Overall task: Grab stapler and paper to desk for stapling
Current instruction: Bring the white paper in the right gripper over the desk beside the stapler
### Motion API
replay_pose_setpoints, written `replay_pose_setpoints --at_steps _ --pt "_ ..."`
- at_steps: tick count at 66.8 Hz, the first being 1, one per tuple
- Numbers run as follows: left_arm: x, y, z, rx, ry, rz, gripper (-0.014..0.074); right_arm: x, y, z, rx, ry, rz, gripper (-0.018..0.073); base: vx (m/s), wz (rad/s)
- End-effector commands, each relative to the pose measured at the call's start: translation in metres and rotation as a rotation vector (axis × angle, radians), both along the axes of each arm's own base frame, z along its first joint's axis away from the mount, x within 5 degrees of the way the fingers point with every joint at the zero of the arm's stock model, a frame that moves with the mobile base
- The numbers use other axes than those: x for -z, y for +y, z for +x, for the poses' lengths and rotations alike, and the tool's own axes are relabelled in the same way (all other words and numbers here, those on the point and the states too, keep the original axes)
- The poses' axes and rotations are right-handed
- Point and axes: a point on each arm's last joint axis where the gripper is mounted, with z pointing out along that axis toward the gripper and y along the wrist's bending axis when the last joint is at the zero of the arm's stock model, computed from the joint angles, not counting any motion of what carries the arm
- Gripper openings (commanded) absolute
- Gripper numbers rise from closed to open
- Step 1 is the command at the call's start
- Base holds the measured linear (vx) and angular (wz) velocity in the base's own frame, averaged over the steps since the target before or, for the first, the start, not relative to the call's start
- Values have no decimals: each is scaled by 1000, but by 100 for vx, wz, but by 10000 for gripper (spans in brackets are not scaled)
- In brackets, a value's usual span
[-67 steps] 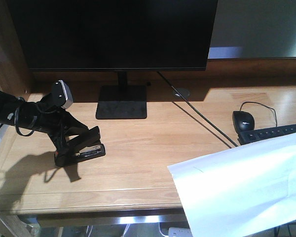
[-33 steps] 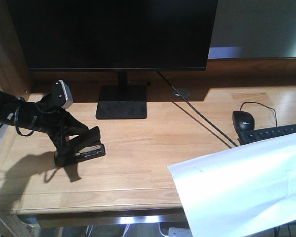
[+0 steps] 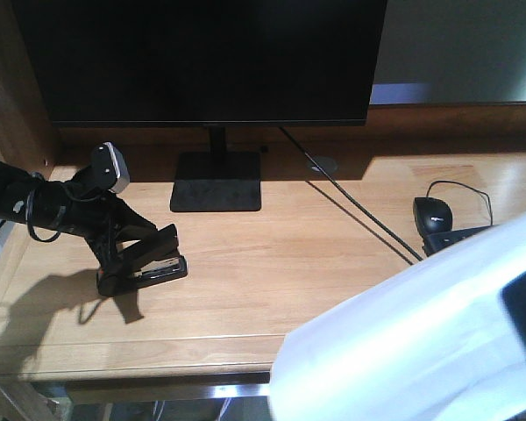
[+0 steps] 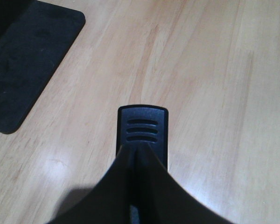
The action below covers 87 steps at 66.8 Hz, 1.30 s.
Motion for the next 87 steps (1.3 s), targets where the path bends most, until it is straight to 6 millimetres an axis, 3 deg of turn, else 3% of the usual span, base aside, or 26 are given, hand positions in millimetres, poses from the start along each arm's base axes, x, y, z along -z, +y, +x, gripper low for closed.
replay_pose_setpoints --at_steps 1,11,22,33,52,64,75,87 --pt "-28 -4 1 -8 -52 -57 -7 -22 11 -2 -81 -72 -156 -5 0 0" --pt "-28 -4 1 -8 -52 -57 -7 -47 20 12 -105 -48 -383 -5 0 0" --pt "-28 -4 1 -8 -52 -57 -7 -70 29 35 -160 -29 -521 -5 0 0" --pt "-28 -4 1 -8 -52 -57 -7 -76 36 64 -190 2 -602 -5 0 0" --pt "-28 -4 1 -8 -52 -57 -7 -54 48 119 -238 124 -675 -5 0 0" --pt "-28 -4 1 -8 -52 -57 -7 -39 86 139 -324 108 -751 -5 0 0" --pt "-28 -4 1 -8 -52 -57 -7 -23 123 165 -264 180 -755 -3 0 0" --pt "-28 -4 1 -8 -52 -57 -7 2 139 201 -167 287 -683 -2 0 0"
